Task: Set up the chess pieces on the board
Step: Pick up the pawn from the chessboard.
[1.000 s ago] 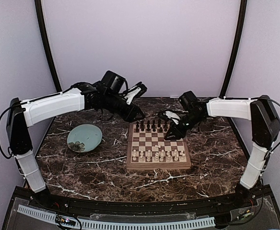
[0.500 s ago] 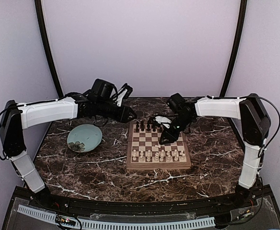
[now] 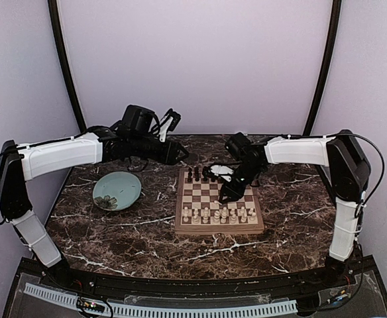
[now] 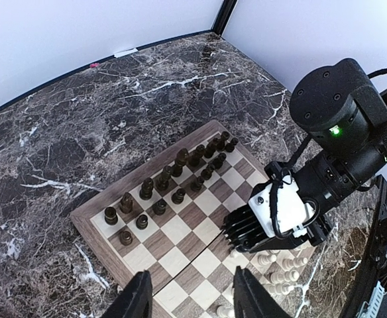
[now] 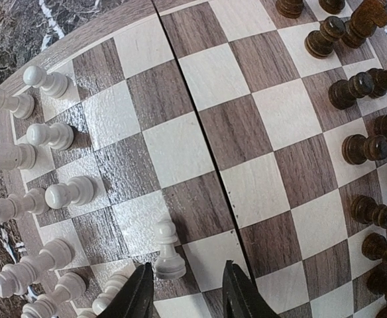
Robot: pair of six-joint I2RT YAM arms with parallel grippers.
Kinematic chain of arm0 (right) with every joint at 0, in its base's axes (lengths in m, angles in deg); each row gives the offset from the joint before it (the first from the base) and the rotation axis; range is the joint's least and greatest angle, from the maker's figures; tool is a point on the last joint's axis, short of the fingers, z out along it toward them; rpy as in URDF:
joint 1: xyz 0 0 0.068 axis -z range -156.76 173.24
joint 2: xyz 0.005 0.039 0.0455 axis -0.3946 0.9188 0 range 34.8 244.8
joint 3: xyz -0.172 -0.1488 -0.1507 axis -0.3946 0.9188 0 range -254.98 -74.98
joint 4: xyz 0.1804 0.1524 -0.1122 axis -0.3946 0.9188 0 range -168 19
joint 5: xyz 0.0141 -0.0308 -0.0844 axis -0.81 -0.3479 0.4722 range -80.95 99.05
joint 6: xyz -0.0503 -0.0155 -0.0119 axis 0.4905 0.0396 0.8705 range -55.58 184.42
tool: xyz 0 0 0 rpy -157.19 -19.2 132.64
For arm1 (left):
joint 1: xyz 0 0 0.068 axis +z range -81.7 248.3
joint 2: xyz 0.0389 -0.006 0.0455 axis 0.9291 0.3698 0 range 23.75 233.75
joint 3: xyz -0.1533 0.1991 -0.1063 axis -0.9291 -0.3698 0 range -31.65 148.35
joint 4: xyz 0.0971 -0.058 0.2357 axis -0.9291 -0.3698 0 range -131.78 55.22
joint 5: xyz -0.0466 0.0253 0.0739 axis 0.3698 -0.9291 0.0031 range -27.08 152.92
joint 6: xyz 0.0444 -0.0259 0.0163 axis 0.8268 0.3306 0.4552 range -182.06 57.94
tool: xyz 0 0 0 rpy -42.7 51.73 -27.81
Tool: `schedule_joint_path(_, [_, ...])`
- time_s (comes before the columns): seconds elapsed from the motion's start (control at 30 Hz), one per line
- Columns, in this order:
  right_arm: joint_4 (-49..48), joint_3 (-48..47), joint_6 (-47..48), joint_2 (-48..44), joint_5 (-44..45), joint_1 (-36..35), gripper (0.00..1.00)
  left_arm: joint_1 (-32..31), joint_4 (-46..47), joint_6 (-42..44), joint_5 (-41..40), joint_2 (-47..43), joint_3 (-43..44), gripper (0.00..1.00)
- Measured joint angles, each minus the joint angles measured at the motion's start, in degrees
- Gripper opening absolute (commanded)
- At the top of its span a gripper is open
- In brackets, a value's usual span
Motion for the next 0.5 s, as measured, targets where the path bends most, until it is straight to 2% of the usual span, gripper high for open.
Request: schedule_joint_path(0.5, [0.8,-0.1,0.1,1.4,0.9,-1.2,0.34,0.0,-0.3,0.0,-0.9,0.0,0.0,0.43])
